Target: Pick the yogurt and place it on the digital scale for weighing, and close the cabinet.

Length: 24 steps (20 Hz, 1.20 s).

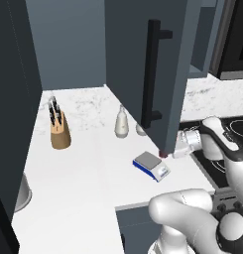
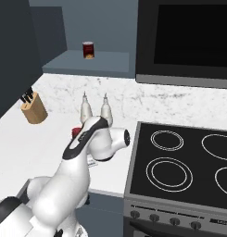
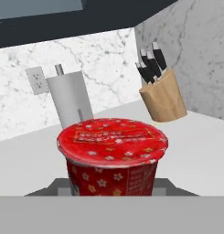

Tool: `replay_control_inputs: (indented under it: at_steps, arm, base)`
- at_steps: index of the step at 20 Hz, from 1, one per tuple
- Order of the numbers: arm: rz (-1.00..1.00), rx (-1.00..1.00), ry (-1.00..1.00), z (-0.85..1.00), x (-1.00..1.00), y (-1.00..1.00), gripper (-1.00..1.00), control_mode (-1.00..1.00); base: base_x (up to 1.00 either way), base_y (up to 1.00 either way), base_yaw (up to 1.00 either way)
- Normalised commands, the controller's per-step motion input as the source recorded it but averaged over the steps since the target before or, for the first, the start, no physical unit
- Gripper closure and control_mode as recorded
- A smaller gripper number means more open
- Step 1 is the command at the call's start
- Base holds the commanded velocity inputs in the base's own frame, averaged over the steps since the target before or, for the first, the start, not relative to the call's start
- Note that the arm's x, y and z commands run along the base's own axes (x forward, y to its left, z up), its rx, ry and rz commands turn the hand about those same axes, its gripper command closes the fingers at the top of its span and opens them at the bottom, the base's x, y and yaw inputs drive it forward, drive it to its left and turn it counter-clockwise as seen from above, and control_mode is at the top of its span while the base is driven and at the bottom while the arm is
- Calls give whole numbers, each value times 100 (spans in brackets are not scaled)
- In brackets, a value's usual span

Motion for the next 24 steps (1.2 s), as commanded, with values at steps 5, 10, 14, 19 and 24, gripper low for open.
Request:
replay_control_inputs:
  at_steps: [5,10,14,19,24]
  arm:
    - [5,0,0,-24,28,23,100,-100]
    - [5,0,-3,-27,20,3,100,-100]
    - [4,0,-5,-30,15,2,100,-100]
    - [0,0,-9,-17,14,0,100,-100]
    - [0,0,-4,-28,17,0,100,-100]
  base:
    - [0,0,0]
    - [0,0,0]
    - [0,0,0]
    - [0,0,0]
    - [0,0,0]
